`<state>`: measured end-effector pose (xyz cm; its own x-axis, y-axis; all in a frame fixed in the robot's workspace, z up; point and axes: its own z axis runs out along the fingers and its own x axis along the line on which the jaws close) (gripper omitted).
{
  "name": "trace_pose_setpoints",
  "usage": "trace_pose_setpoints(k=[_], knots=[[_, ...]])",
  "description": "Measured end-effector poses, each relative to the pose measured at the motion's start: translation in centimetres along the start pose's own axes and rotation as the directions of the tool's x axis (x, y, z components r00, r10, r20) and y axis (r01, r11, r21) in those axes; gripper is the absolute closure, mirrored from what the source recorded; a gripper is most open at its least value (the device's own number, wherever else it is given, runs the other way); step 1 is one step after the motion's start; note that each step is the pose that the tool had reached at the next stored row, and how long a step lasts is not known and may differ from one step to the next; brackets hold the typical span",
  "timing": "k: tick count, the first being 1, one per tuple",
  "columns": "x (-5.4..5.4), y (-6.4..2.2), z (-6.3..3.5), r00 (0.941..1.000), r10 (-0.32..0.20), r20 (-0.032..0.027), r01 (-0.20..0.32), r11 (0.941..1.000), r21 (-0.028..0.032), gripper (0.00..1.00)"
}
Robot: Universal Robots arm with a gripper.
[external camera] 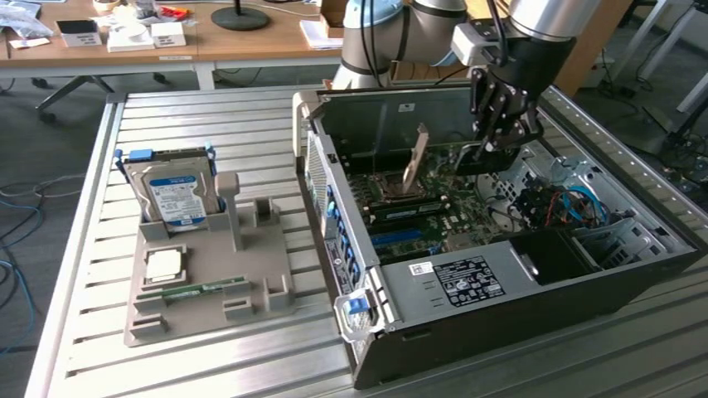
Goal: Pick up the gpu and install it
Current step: 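Insert the gpu into the slot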
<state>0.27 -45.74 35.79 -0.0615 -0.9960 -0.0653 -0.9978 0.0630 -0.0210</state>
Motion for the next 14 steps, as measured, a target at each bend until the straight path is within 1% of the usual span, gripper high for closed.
trace_pose_setpoints(k=[7, 14], knots=[[0.01, 0.00, 0.19, 1.0000, 0.000, -0.0006, 0.000, 1.0000, 0.0000, 0.73], [0.04, 0.01, 0.61, 1.0000, 0.000, -0.0006, 0.000, 1.0000, 0.0000, 0.73]])
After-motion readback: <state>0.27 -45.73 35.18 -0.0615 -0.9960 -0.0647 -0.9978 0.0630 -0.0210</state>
